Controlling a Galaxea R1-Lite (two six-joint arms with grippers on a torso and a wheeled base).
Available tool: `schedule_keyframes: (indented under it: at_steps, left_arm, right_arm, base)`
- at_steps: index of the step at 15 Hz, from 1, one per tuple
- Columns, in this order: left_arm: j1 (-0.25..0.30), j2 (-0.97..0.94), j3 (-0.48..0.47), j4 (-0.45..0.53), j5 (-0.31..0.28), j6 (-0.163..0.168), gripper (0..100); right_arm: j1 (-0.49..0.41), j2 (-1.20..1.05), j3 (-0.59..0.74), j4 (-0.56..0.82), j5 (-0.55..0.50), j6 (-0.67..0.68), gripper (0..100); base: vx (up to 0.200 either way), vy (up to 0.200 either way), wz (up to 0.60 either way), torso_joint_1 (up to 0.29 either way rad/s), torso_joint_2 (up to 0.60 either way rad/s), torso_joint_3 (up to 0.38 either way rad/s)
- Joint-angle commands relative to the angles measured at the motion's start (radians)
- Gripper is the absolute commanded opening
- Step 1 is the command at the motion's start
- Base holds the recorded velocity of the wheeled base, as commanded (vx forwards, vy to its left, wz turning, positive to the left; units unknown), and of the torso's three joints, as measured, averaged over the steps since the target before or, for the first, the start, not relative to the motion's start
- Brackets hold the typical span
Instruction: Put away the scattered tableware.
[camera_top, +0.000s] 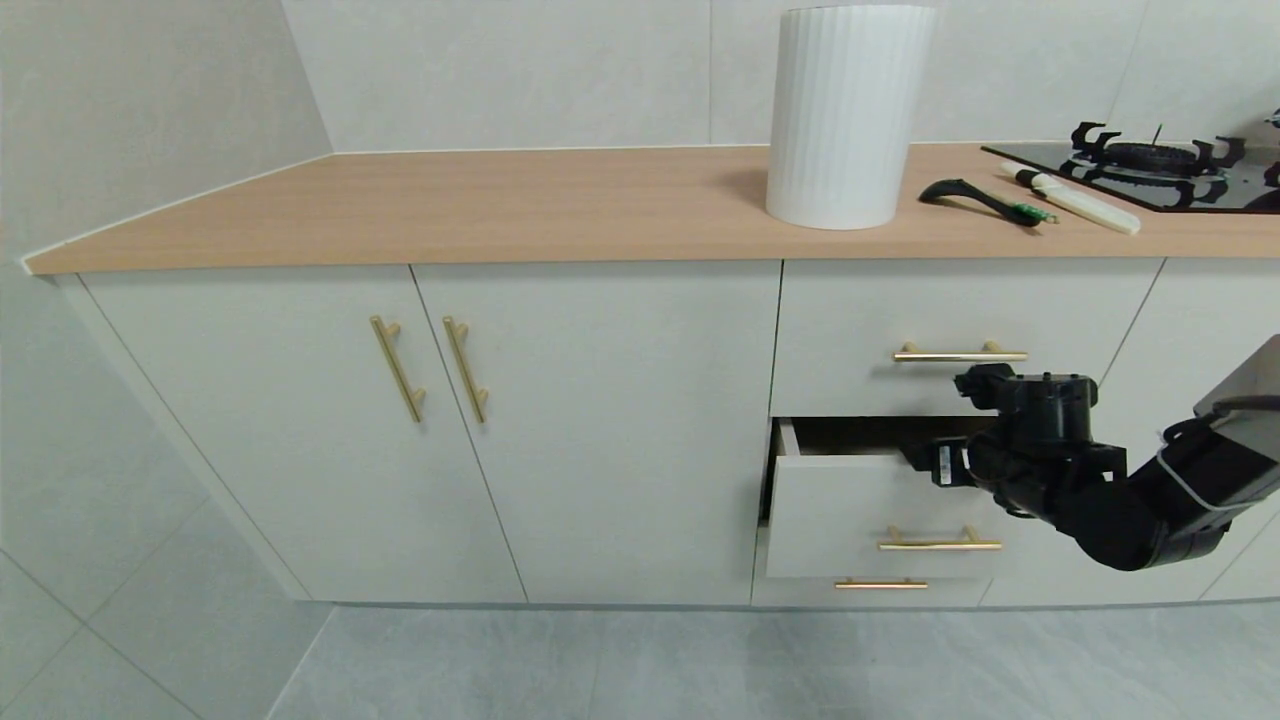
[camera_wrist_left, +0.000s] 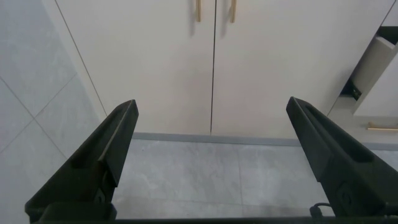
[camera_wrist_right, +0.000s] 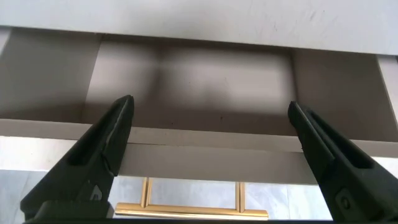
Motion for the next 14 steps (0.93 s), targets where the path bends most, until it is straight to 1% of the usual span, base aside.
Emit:
schedule_keyframes:
  at_steps: [1, 2, 6, 9, 12, 14]
  left_arm:
    - [0.000, 0.000, 0.000, 0.000, 0.000, 0.000, 100]
    - [0.000, 0.000, 0.000, 0.000, 0.000, 0.000, 100]
    - [0.000, 0.000, 0.000, 0.000, 0.000, -0.002, 100]
    - [0.000, 0.000, 0.000, 0.000, 0.000, 0.000, 100]
    - [0.000, 0.000, 0.000, 0.000, 0.000, 0.000, 100]
    - [0.000, 0.000, 0.000, 0.000, 0.000, 0.000, 100]
  right_arm:
    - [0.000, -0.013, 0.011, 0.016, 0.001, -0.003, 100]
    - [0.000, -0.019, 0.014, 0.027, 0.001, -0.005, 100]
    - [0.003, -0.093, 0.014, 0.171, 0.009, -0.006, 100]
    - [0.005, -0.153, 0.011, 0.309, 0.062, -0.008, 100]
    - [0.011, -0.213, 0.006, 0.439, 0.090, -0.016, 100]
    - [0.011, -0.240, 0.006, 0.501, 0.096, -0.046, 100]
  base:
    - [0.000, 0.000, 0.00, 0.000, 0.00, 0.000]
    - [0.000, 0.000, 0.00, 0.000, 0.00, 0.000]
    - [0.000, 0.000, 0.00, 0.000, 0.00, 0.000]
    - [0.000, 0.000, 0.00, 0.000, 0.00, 0.000]
    - [0.000, 0.000, 0.00, 0.000, 0.00, 0.000]
    - [0.000, 0.000, 0.00, 0.000, 0.00, 0.000]
